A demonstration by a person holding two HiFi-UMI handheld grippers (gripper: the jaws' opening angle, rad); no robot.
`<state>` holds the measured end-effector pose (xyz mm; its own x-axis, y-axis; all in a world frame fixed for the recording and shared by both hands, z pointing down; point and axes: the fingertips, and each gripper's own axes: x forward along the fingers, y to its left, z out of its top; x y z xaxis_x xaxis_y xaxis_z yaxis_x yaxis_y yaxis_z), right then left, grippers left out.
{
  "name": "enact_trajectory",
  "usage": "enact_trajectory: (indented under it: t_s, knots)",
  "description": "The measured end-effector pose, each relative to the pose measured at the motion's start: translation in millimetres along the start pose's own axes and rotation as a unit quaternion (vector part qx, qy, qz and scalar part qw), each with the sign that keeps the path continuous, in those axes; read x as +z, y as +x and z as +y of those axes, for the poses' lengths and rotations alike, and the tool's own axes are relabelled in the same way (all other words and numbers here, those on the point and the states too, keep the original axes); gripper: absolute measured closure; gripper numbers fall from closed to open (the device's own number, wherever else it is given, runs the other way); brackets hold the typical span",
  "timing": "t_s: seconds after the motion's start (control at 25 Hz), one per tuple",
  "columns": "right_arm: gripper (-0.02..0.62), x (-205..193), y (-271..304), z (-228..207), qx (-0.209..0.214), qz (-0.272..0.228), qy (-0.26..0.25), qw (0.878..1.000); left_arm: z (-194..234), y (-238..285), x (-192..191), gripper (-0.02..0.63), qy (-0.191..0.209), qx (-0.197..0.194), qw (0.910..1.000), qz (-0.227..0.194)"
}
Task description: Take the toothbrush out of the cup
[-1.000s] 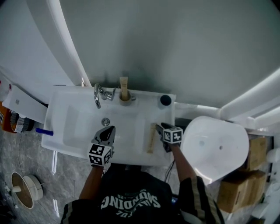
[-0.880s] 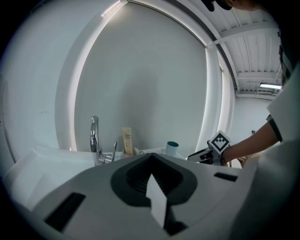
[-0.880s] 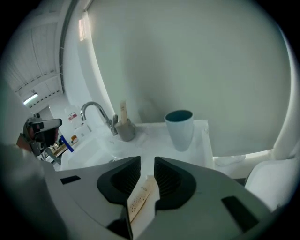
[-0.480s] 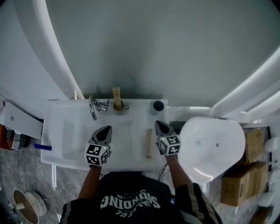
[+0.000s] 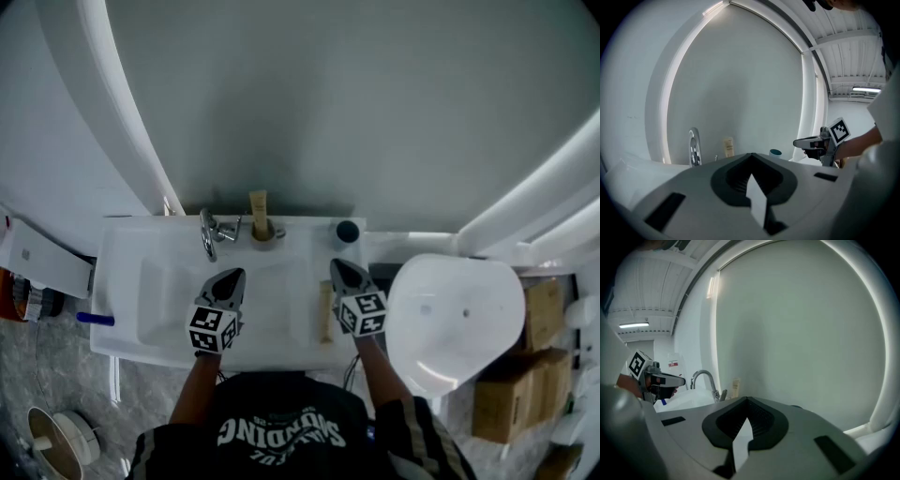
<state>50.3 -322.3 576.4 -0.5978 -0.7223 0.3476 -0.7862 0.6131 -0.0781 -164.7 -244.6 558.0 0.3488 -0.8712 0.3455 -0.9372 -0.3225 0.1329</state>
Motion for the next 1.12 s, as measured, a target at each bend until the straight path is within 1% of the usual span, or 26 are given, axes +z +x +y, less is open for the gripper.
enact_trajectory:
  t_s: [0.32, 0.48, 0.64, 0.8, 0.92, 1.04, 1.12]
  knots:
    - [0.597, 19, 48, 63, 0.048, 0.002, 0.006, 0.999, 36, -22, -6, 0.606, -0.015, 0.030, 0.9994, -0.004]
    - [0.597, 23, 71, 90, 0.063, 0.003, 0.004, 0.998, 56, -32, -8, 0.606, -0.020, 0.043, 0.9988, -0.007]
    - [0.597, 23, 89, 102, 0.064, 0.007, 0.001, 0.998, 68, -37, -12, 0.606, -0.024, 0.047, 0.9986, -0.005]
    - [0.597, 31, 112, 104, 0.054, 0.000, -0.007, 0.999, 79, -38, -17, 0.606, -0.030, 0.046, 0.9985, 0.000]
    - [0.590, 34, 135, 102, 0.043, 0.007, -0.016, 0.999, 87, -37, -21, 0.606, -0.036, 0.044, 0.9984, 0.005]
    - [0.489, 30, 160, 96, 0.022, 0.023, -0.023, 0.999, 94, -37, -28, 0.606, -0.041, 0.040, 0.9983, 0.013]
    - [0.452, 24, 178, 92, 0.010, 0.042, -0.026, 0.999, 100, -38, -33, 0.606, -0.044, 0.038, 0.9981, 0.018]
